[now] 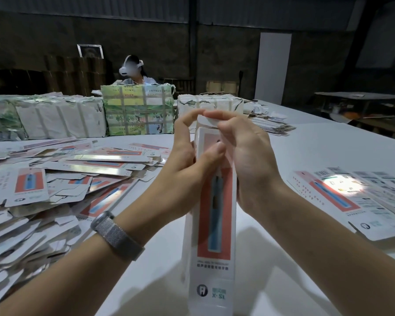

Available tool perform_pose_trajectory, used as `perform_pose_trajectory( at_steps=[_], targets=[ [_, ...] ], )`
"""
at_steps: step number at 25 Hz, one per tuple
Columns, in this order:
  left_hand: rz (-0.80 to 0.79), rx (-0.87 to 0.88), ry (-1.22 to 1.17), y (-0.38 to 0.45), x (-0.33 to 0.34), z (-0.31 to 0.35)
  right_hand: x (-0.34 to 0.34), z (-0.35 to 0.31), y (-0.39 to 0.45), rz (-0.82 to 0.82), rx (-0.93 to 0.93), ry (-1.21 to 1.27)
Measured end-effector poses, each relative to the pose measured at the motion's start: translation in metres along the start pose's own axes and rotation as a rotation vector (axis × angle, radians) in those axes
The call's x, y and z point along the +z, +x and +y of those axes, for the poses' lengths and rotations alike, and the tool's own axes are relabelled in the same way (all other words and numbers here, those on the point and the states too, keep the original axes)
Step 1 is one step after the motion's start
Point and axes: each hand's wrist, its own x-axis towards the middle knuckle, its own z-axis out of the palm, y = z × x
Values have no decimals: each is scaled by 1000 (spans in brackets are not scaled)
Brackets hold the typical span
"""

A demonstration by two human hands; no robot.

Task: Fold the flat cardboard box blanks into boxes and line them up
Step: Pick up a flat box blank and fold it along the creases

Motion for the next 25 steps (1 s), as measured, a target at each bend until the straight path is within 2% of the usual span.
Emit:
perform_pose_trajectory(
  at_steps=[4,9,14,17,25],
  targets=[
    [2,-45,-101,-4,-5,1,-2,1,1,-61,26,22],
    [35,-76,-109,-6,-7,4,-7,1,6,-132,15,-29],
    [-57,-126,-143,-6,-17,9,-18,-5,13,-217,-14,-90],
    [-60,-152,-168,-6,-21,8,-19,-6,14,-223,-50,-149],
    [-101,-214,-177,-1,-35,13,-30,-18,23,-408,18,-335]
  ],
)
